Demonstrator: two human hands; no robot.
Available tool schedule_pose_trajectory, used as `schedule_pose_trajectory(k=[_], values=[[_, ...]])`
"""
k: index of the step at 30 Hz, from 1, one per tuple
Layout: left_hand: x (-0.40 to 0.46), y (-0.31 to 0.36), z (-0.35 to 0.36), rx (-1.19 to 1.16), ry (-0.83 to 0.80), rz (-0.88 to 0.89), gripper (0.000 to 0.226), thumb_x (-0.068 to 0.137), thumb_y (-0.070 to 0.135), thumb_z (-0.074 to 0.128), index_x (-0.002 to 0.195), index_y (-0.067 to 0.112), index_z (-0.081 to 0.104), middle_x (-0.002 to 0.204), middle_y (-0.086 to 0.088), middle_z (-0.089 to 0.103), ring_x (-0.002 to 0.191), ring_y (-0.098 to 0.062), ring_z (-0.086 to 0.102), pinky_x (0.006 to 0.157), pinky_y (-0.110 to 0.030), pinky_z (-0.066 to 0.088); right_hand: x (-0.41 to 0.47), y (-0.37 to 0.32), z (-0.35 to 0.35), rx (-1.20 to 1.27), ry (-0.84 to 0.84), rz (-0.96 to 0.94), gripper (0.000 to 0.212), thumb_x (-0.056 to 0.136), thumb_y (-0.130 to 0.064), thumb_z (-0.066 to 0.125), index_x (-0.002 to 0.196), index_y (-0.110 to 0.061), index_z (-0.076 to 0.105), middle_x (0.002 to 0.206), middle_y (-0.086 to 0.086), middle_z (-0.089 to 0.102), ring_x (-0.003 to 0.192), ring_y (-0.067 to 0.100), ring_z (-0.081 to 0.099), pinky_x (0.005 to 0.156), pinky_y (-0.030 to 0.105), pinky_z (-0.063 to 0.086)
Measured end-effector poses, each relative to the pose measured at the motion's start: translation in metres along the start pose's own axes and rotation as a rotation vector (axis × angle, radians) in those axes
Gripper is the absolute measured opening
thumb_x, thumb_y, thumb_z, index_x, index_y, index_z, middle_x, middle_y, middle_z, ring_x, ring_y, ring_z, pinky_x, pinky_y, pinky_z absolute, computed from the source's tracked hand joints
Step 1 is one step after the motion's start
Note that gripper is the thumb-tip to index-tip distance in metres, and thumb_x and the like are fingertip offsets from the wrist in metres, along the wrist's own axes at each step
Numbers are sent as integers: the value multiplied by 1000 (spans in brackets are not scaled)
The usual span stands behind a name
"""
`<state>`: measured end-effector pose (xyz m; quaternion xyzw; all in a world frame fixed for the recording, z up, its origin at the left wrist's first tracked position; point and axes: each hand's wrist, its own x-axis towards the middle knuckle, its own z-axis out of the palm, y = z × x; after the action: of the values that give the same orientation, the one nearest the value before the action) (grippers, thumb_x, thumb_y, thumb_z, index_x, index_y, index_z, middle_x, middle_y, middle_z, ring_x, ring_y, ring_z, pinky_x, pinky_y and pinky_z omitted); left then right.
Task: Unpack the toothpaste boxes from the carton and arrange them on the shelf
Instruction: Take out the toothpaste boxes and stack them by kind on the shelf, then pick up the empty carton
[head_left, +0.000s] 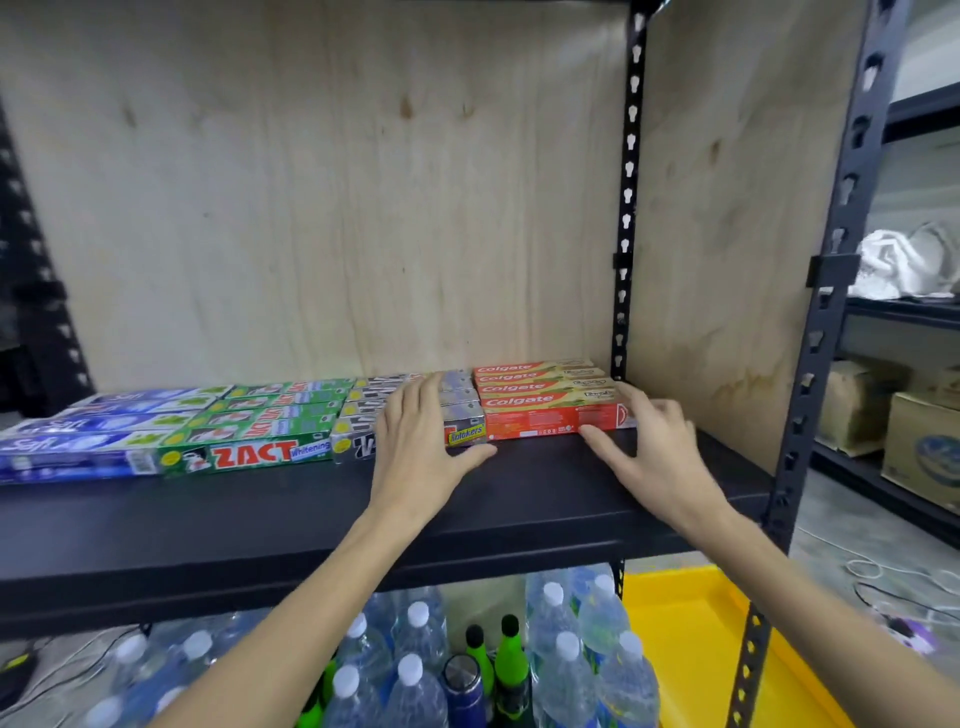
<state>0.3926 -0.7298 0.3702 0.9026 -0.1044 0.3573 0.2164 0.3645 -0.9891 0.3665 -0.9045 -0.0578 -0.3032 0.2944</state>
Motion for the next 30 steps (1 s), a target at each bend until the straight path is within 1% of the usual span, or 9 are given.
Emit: schedule_pose_trajectory(k=[3, 6, 10, 13, 17, 20, 24, 27, 30], values=[[-34, 0, -21, -66, -32, 28, 81, 87, 59, 65, 151, 17, 35, 150, 1, 41, 141, -20, 30, 118, -38, 27, -48, -25, 15, 211, 60, -38, 76, 91, -50, 65, 153, -23, 32, 130, -3, 58, 120, 16, 45, 106, 36, 40], [-87, -2, -43, -160, -22, 92, 66, 95, 50, 60, 149, 20, 38, 148, 8, 42, 141, -11, 29, 118, -32, 25, -105, -58, 30, 293, 93, -127, 77, 91, -41, 69, 155, -22, 31, 132, -14, 55, 121, 7, 42, 104, 23, 36], [-165, -19, -60, -193, 18, 155, 65, 95, 40, 64, 150, 18, 38, 155, 7, 36, 147, -11, 24, 122, -34, 22, -171, -90, 47, 335, 93, -163, 64, 91, -35, 70, 148, -22, 43, 129, -14, 57, 124, 6, 42, 104, 18, 35], [-220, -39, -60, -223, -2, 76, 66, 94, 38, 67, 150, 19, 37, 152, 9, 36, 145, -10, 26, 120, -32, 25, -212, -96, 71, 306, 70, -142, 56, 91, -33, 72, 141, -21, 50, 126, -14, 57, 120, 7, 45, 102, 19, 35], [-293, -80, -45, -190, -95, -75, 65, 90, 39, 70, 146, 22, 41, 143, 8, 42, 137, -11, 34, 114, -25, 27, -273, -81, 125, 226, -49, -71, 52, 92, -35, 71, 138, -21, 51, 128, -17, 53, 118, 8, 43, 101, 24, 36], [-346, -116, -25, -148, -244, -176, 63, 89, 40, 68, 144, 21, 44, 139, 5, 44, 133, -14, 41, 109, -22, 27, -321, -52, 171, 133, -193, -39, 60, 90, -36, 72, 143, -20, 47, 134, -9, 53, 120, 12, 45, 104, 29, 35], [-411, -167, -4, -19, -472, -226, 59, 87, 48, 62, 139, 23, 51, 143, -1, 41, 133, -23, 44, 109, -40, 39, -390, -6, 212, 8, -394, 147, 66, 85, -39, 74, 143, -24, 44, 137, 6, 49, 125, 29, 47, 103, 44, 41], [-449, -202, 3, 159, -543, -290, 62, 77, 43, 79, 131, 23, 58, 154, -19, 27, 137, -37, 34, 111, -48, 36, -438, 26, 224, -115, -550, 299, 66, 82, -47, 71, 140, -25, 47, 140, 21, 41, 128, 44, 44, 101, 51, 41], [-483, -234, 3, 283, -632, -394, 77, 62, 46, 89, 131, 27, 58, 159, -28, 13, 141, -48, 24, 114, -55, 32, -466, 45, 229, -212, -693, 434, 75, 81, -57, 70, 145, -31, 42, 147, 33, 30, 133, 52, 37, 101, 57, 42]])
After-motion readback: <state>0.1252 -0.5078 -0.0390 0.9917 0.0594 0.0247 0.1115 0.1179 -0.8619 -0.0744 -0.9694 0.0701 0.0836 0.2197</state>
